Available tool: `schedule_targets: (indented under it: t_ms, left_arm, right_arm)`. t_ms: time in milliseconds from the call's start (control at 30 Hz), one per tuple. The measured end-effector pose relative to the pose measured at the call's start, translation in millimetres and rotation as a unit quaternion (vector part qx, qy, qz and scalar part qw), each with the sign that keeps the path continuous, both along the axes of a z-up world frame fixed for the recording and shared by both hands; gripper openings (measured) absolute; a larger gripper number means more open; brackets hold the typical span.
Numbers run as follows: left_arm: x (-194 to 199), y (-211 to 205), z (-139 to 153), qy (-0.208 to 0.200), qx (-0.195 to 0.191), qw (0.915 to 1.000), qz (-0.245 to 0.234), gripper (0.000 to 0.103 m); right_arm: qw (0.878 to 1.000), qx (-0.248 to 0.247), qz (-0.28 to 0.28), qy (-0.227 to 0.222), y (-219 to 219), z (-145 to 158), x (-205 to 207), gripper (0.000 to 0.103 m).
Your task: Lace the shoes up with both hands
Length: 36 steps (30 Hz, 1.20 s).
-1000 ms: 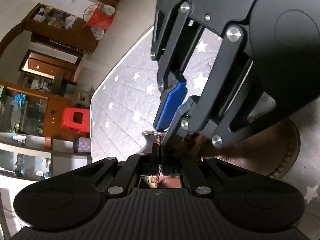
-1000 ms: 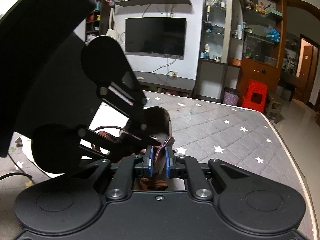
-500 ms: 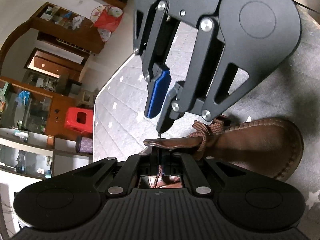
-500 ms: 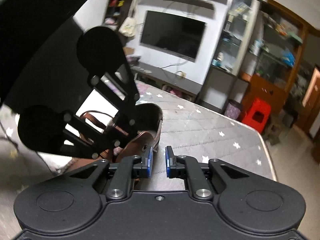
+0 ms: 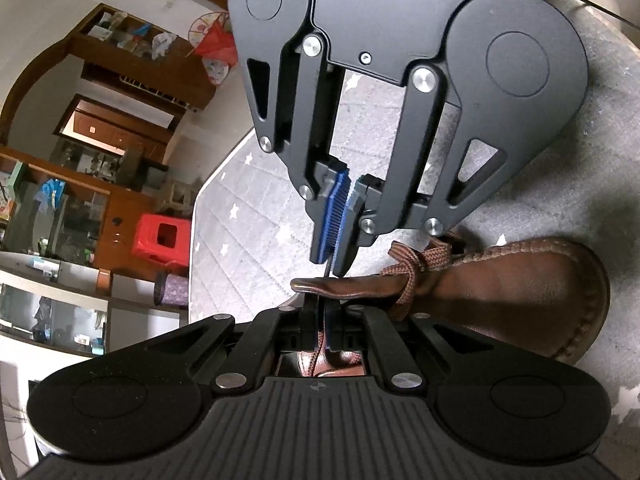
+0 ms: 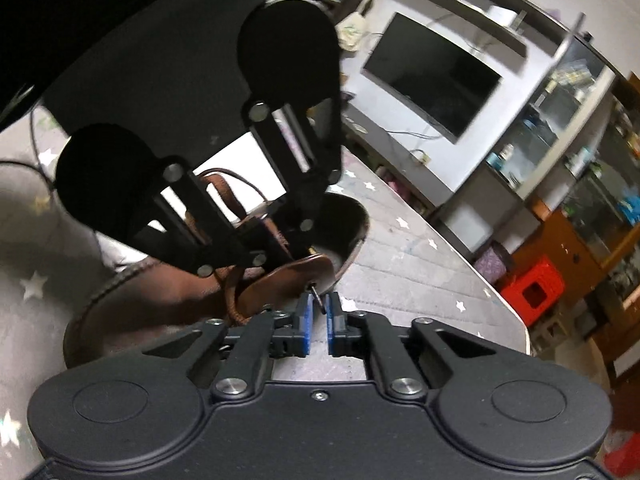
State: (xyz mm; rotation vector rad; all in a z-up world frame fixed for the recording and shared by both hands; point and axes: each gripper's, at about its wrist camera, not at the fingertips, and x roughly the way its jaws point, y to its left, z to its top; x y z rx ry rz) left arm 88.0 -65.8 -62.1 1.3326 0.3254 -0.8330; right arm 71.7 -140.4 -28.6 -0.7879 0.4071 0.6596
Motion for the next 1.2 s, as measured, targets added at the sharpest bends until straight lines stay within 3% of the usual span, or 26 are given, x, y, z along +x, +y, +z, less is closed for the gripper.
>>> schedule_targets:
  t_ms: [133, 167, 200, 267, 400, 867, 1100, 1133, 1200]
  left_arm:
    - [-1.9, 0.9, 2.1, 0.004, -0.008, 0.9999, 0.010, 0.006]
    - [-3.3, 1.9, 3.5, 0.002, -0.014, 0.9998, 0.013, 0.013]
    - [-5.3, 3.4, 5.4, -0.003, -0.021, 0.9996, 0.017, 0.026]
    - [-8.0, 6.0, 9.6, -0.014, -0.035, 0.9990, 0.024, 0.038]
    - [-16.6, 12.3, 20.6, -0.008, -0.062, 0.9969, 0.048, 0.044]
    - [-65.6, 43.6, 42.3, -0.003, -0.126, 0.9840, 0.126, 0.049]
    - [-52.4, 65.2, 14.3, 0.015, -0.110, 0.9758, 0.188, 0.049]
    - [-49.1, 66.1, 9.8, 0.012, -0.101, 0.9759, 0.193, 0.048]
    - [-43.9, 68.1, 3.9, 0.011, -0.093, 0.9758, 0.197, 0.034]
  right_arm:
    - [1.000, -0.016, 0.010, -0.006, 4.7, -1.6, -0.5, 0.002]
    - [1.000, -0.017, 0.009, -0.009, 5.5, -1.6, -0.8, 0.002]
    - [1.000, -0.015, 0.006, -0.012, 4.2, -1.7, -2.9, 0.002]
    - [1.000, -0.011, -0.001, -0.017, 4.6, -1.8, -5.2, 0.002]
    - [0.999, -0.004, -0.026, -0.029, 5.4, -0.2, -8.8, 0.003]
    - [0.986, -0.015, -0.099, -0.136, -23.9, 31.6, -29.2, 0.002]
    - [0.983, -0.013, -0.116, -0.144, -30.9, 28.7, -42.5, 0.003]
    - [0.983, -0.010, -0.116, -0.144, -30.3, 28.0, -44.3, 0.003]
    - [0.983, -0.006, -0.112, -0.144, -28.6, 27.7, -49.1, 0.003]
